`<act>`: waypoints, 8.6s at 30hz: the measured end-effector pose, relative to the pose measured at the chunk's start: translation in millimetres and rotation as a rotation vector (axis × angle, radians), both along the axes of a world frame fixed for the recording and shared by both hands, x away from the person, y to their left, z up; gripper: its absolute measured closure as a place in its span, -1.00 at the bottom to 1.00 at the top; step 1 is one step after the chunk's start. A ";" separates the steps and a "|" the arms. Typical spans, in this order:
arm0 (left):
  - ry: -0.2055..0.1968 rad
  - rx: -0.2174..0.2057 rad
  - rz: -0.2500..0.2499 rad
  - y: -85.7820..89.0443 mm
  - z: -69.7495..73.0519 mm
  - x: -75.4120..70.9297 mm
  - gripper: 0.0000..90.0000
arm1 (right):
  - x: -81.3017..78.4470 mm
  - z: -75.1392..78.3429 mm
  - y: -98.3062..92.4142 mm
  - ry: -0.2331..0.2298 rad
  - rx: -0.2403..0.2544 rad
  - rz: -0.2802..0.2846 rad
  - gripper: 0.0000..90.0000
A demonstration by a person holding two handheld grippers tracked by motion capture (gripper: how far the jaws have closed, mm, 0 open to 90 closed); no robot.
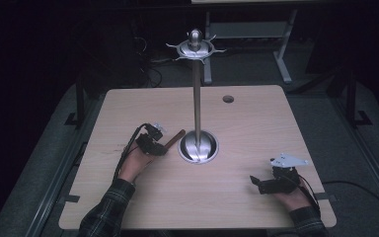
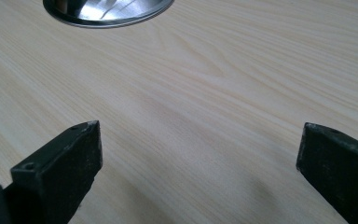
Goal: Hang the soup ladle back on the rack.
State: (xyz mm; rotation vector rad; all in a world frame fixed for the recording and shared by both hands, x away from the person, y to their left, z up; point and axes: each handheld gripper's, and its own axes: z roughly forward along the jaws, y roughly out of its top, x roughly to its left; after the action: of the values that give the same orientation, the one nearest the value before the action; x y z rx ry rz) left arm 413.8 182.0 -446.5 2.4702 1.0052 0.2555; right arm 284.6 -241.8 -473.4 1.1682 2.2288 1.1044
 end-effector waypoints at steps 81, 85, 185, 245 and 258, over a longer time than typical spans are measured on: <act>-0.235 -0.508 -0.107 39.8 117.9 -46.9 0.64 | 0.6 -0.4 -4.7 0.000 0.067 -0.010 -1.00; -0.238 -0.520 -0.116 38.4 120.7 -48.9 0.64 | 0.5 -0.2 -4.8 -0.001 0.070 -0.011 -1.00; -0.307 -0.510 -0.307 -21.0 228.5 -23.2 0.63 | -0.9 0.2 -11.1 -0.018 0.072 -0.034 -1.00; -0.293 -0.434 -0.128 60.4 162.6 -68.2 -0.21 | -1.6 -0.1 -10.4 -0.016 0.069 -0.046 -1.00; -0.263 -0.401 -0.059 83.5 127.0 -79.7 -0.23 | -2.7 -0.4 -11.4 -0.014 0.066 -0.045 -1.00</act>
State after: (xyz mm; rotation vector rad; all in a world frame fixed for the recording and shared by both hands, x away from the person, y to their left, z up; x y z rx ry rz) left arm 334.1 265.5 -319.5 2.0372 0.7836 0.3156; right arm 281.9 -253.2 -473.8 1.2278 2.1599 1.1729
